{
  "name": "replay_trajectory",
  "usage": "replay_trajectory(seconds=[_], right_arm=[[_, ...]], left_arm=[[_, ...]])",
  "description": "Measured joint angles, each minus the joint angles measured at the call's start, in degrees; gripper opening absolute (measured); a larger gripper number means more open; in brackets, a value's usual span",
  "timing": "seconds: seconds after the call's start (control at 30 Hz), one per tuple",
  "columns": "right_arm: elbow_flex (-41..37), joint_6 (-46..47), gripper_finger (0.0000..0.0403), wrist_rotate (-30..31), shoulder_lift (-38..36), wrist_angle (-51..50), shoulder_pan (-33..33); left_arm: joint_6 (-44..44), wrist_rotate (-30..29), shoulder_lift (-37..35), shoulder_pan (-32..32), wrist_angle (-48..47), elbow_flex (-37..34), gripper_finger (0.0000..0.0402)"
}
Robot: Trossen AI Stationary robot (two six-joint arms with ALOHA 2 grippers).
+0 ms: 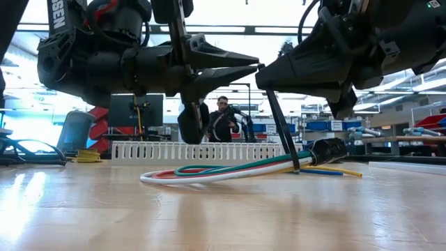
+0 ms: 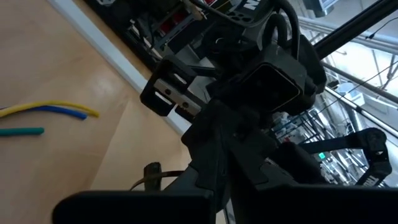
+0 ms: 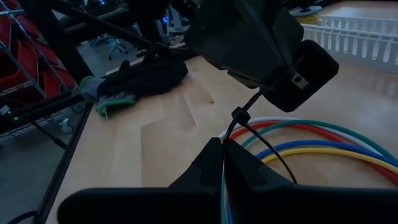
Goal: Ziptie cables
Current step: Insert zip tie on the cable wire
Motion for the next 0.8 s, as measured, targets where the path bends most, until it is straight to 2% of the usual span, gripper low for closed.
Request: replay_trajectory(seconds=[0.3,0.47,0.8], right_arm=[[0.0,-0.6,0.0,-0.9,0.0,0.5,-0.2],[0.0,-0.6,0.0,-1.0,0.0,0.7,-0.2],[0.0,-0.6,0.0,-1.0,0.0,0.6,-0.2]], left_arm=[[-0.1,0.1,0.0,0.0,-0.1,1.6,0.0004],[1.4,1.9,0.0,0.0,-0.4,3.1,0.0004],[4.0,3.3,0.0,0.0,-4.4,3.1,0.0]])
